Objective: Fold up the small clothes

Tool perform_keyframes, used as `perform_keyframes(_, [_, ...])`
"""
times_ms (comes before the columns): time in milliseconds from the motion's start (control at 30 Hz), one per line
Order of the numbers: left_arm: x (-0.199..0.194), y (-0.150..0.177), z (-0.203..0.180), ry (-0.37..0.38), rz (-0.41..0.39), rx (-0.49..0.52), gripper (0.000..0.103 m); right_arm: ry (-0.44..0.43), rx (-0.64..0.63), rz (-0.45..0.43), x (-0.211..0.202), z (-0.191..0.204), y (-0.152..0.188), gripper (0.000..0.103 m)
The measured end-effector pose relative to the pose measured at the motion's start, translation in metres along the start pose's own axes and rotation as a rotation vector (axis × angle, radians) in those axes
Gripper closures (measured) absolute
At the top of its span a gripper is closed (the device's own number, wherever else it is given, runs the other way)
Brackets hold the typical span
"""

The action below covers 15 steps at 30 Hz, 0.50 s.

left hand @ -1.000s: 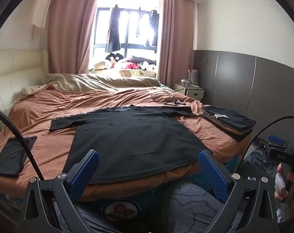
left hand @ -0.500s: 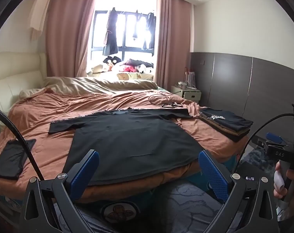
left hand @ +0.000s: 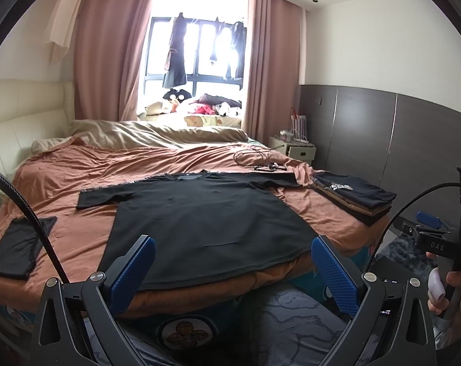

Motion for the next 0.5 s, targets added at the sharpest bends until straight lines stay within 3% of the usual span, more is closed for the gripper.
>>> perform_keyframes(500, [0.0021,0.006,-0.0025,0.003,-0.015,-0.003,0.0,0.01,-0.003,-0.011,-0.0078,-0.0047,0.0022,0.0])
Point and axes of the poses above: each gripper's, at about its wrist camera, not at the fingertips, and x roughly the way its jaws point, z to its left, y to its underside, the point moved 5 cm from there along x, roughly the way its jaws point, and after that the axes turned 12 degrees about y, right-handed, at the moved point
